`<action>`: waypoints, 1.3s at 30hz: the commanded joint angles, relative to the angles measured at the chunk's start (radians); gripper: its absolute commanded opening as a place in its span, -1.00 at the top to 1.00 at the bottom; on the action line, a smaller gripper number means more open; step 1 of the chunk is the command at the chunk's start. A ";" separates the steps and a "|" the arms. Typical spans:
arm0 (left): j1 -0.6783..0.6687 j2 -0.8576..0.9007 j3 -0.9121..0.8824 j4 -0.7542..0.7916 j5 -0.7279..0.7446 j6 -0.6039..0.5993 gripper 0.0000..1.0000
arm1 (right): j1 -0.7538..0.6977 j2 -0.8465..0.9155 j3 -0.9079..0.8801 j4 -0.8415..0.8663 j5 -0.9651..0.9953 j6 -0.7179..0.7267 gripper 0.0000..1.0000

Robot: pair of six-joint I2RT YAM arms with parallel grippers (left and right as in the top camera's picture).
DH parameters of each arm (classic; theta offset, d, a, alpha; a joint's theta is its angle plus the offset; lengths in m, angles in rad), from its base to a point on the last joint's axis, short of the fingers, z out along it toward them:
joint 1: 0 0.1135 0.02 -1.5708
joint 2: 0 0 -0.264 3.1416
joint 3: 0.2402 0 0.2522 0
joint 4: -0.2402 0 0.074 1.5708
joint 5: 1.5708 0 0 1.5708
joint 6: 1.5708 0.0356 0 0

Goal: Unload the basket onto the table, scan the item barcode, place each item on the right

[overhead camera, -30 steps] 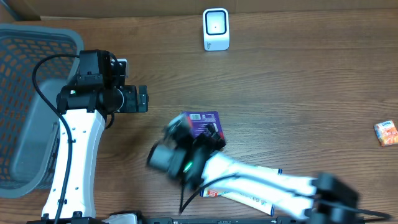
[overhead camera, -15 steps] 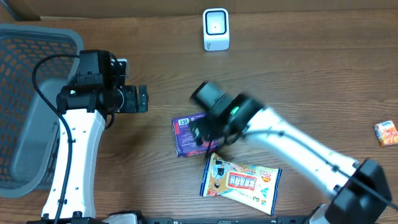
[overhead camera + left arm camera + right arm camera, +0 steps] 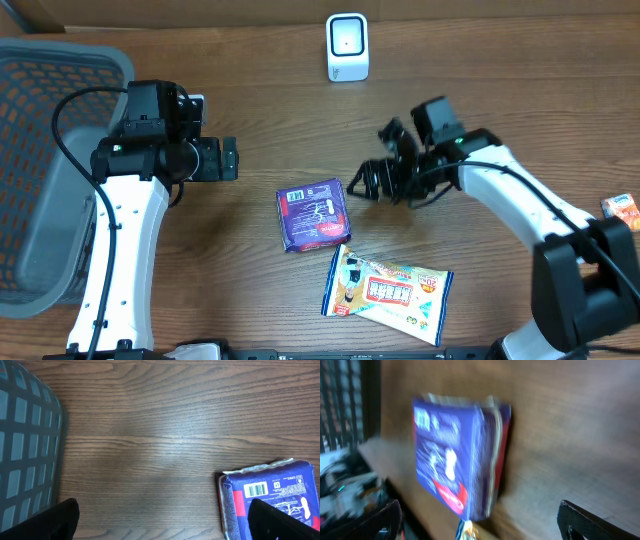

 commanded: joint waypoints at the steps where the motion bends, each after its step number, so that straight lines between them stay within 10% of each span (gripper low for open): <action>1: 0.003 -0.008 0.003 0.001 -0.006 -0.009 -1.00 | 0.037 0.037 -0.055 0.074 -0.089 -0.012 -1.00; 20: 0.003 -0.008 0.003 0.001 -0.006 -0.009 -1.00 | 0.192 0.341 -0.064 0.415 -0.130 0.177 -0.95; 26: 0.003 -0.008 0.003 0.001 -0.006 -0.009 -1.00 | 0.204 0.341 -0.064 0.422 -0.113 0.177 0.93; 39: 0.003 -0.008 0.003 0.001 -0.006 -0.009 -0.99 | 0.159 0.233 -0.060 0.407 -0.061 0.131 0.92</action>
